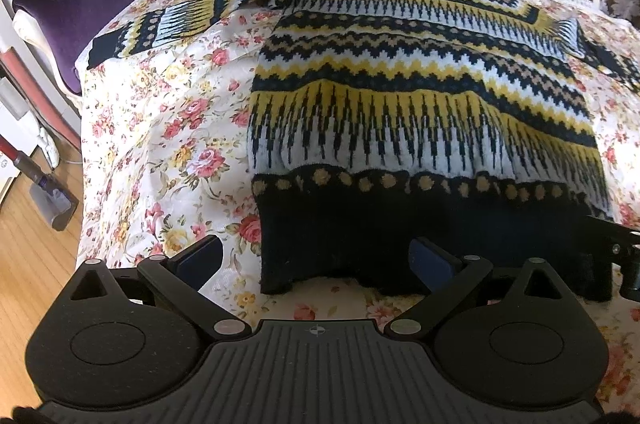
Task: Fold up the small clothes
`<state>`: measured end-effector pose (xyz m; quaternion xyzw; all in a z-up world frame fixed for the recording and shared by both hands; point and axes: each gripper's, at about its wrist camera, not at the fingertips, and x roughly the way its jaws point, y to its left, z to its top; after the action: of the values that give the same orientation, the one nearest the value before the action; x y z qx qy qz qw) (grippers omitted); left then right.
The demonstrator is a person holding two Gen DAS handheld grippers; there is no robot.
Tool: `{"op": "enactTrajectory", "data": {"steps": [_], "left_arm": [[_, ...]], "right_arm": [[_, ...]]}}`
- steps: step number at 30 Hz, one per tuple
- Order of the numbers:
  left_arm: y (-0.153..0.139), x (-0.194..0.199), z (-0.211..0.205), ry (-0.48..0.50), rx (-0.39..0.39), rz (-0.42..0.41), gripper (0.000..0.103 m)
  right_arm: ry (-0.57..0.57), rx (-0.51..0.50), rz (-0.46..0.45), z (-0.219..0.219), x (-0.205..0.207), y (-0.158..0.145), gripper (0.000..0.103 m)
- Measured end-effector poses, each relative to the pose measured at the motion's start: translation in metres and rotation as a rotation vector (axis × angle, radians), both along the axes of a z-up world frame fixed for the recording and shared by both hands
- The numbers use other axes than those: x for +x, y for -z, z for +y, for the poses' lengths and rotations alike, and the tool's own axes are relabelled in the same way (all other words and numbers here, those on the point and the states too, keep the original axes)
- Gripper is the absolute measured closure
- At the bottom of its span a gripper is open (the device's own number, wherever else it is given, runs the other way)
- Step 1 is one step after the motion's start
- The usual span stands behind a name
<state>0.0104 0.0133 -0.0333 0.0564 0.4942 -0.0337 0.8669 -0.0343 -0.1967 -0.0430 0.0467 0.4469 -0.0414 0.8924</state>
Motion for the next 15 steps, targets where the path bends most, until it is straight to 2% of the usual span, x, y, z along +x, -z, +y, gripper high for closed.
{"op": "enactTrajectory", "data": {"steps": [15], "left_arm": [[-0.002,0.000,-0.016,0.046,0.053,-0.014,0.003]], "right_arm": [[0.034,0.031,-0.009,-0.016,-0.003,0.002,0.001]]}}
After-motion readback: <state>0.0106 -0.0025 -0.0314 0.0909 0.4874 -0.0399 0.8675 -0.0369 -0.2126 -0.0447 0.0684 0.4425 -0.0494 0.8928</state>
